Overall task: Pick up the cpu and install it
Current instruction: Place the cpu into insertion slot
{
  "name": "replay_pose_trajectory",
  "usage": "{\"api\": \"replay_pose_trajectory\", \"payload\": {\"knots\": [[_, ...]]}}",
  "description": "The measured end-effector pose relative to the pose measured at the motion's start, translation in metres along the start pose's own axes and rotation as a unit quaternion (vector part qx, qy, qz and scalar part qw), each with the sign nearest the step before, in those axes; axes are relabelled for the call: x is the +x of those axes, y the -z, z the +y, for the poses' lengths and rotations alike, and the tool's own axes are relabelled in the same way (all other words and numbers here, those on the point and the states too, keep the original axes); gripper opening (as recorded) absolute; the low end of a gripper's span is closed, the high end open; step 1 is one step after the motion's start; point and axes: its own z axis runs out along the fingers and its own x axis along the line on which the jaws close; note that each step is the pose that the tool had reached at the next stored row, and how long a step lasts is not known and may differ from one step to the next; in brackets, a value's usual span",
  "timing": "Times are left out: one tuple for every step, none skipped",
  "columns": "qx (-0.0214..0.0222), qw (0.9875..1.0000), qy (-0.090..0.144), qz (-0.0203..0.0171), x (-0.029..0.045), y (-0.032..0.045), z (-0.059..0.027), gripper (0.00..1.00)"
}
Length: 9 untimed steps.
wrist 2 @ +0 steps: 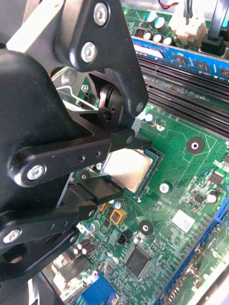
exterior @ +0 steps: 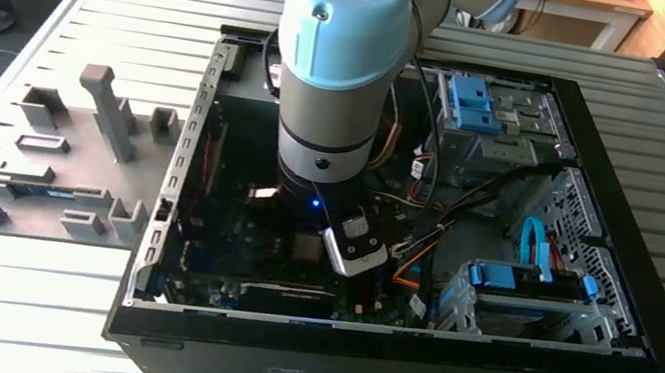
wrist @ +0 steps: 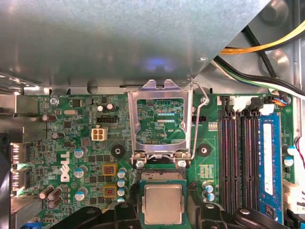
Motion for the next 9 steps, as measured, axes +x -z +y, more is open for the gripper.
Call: {"api": "replay_pose_trajectory", "payload": {"knots": [[0.0000,1.0000,0.000,0.0000,0.0000,0.0000,0.0000,0.48],[0.0000,1.0000,0.000,0.0000,0.0000,0.0000,0.0000,0.48],[0.0000,1.0000,0.000,0.0000,0.0000,0.0000,0.0000,0.54],[0.0000,1.0000,0.000,0.0000,0.0000,0.0000,0.0000,0.54],[0.0000,1.0000,0.000,0.0000,0.0000,0.0000,0.0000,0.54],[0.0000,1.0000,0.000,0.0000,0.0000,0.0000,0.0000,0.54],[-0.0001,1.0000,0.000,0.0000,0.0000,0.0000,0.0000,0.54],[-0.0001,1.0000,0.000,0.0000,0.0000,0.0000,0.0000,0.54],[-0.0001,1.0000,0.000,0.0000,0.0000,0.0001,0.0000,0.54]]}}
